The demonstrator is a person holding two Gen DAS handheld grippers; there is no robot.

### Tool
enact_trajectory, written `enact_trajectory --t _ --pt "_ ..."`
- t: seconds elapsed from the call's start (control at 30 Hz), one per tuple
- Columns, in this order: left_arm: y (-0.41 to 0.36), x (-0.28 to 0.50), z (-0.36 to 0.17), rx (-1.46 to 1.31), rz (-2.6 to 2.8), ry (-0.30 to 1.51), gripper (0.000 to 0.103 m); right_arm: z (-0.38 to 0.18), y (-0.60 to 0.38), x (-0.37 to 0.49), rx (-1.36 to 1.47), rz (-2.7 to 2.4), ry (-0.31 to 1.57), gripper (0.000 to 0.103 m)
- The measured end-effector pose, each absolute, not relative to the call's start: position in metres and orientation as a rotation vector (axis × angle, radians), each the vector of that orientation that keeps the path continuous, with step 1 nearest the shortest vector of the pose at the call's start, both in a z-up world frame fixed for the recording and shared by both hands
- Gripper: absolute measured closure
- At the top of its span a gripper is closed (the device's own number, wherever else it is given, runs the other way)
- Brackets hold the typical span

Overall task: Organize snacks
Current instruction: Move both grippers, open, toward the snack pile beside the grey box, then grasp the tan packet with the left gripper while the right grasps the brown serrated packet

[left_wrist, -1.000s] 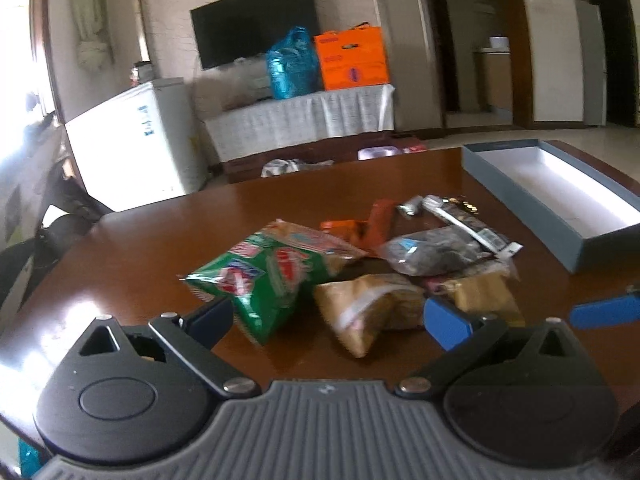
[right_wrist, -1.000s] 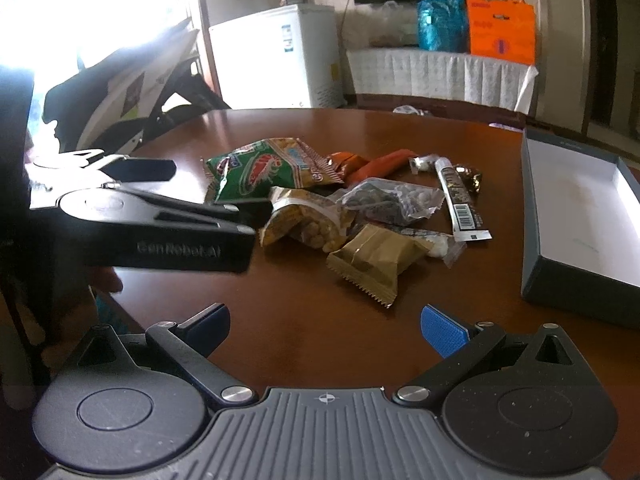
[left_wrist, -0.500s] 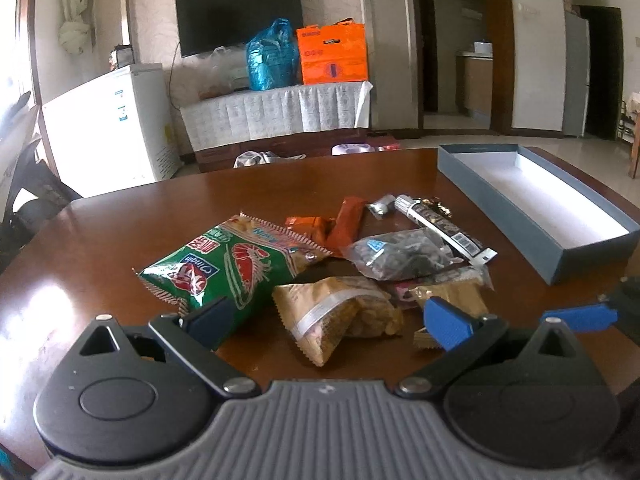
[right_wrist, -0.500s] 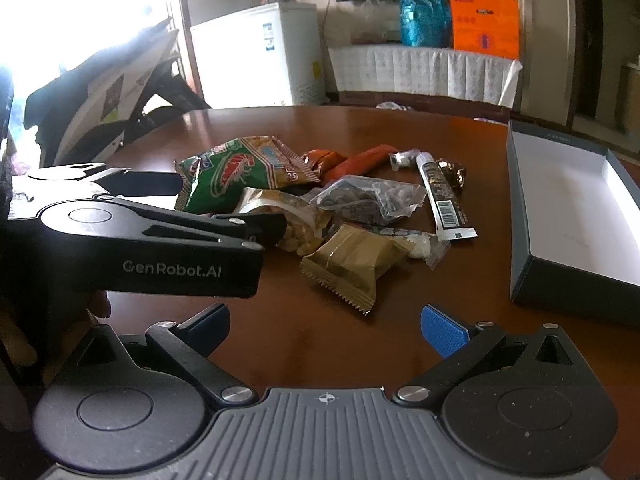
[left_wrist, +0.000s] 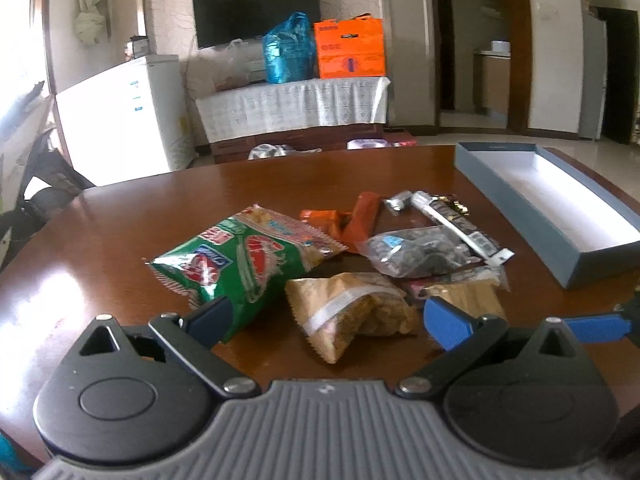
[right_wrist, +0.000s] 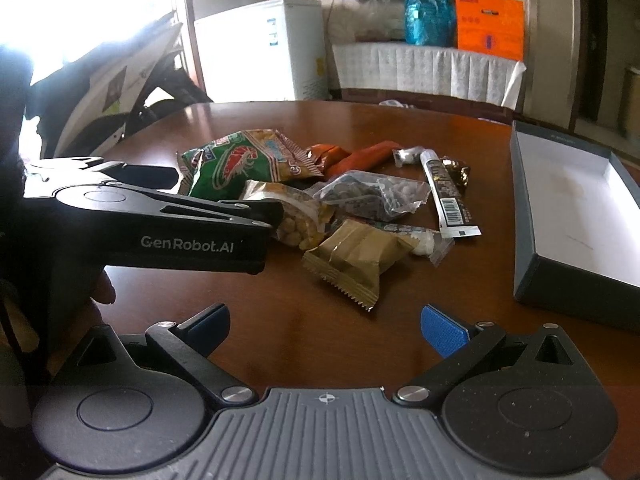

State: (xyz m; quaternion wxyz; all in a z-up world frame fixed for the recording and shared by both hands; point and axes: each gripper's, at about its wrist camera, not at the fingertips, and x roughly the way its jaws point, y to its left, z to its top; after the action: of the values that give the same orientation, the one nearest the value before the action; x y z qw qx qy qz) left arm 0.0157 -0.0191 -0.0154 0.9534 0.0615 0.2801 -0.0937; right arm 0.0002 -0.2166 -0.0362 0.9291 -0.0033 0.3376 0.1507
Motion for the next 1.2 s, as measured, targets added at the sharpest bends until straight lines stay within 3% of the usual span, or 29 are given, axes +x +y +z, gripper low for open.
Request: enact_trajectory --t 0.1,0.2,0.27,0.5,0.7,0.83,0.97,1.13,1.2 --pt "-0.019 0.012 -0.013 0.110 -0.258 0.547 0.000 -0.036 -0.220 0.000 0.000 0.301 0.687 0.000" --pt "-0.021 0.011 -0.012 0.118 -0.316 0.539 0.011 -0.035 -0.223 0.001 0.011 0.298 0.680 0.000" --pt "-0.024 0.014 -0.015 0.137 -0.339 0.557 0.027 -0.034 -0.224 0.002 0.007 0.303 0.673 0.000" --pt "-0.026 0.031 -0.025 0.119 -0.377 0.621 0.041 -0.033 -0.221 0.012 -0.039 0.326 0.645 0.002" --pt "-0.030 0.038 -0.030 0.133 -0.368 0.630 0.041 -0.037 -0.217 0.018 -0.059 0.354 0.642 0.025" --pt "-0.024 0.041 -0.027 0.086 -0.350 0.627 0.040 -0.039 -0.214 0.020 -0.070 0.348 0.640 0.025" --pt "-0.021 0.045 -0.028 0.076 -0.316 0.634 0.023 -0.040 -0.214 0.024 -0.048 0.325 0.642 0.017" --pt "-0.017 0.058 -0.032 0.040 -0.318 0.663 0.023 -0.041 -0.209 0.027 -0.051 0.317 0.637 0.016" --pt "-0.019 0.061 -0.035 0.044 -0.330 0.676 0.023 -0.041 -0.205 0.028 -0.067 0.325 0.634 0.021"
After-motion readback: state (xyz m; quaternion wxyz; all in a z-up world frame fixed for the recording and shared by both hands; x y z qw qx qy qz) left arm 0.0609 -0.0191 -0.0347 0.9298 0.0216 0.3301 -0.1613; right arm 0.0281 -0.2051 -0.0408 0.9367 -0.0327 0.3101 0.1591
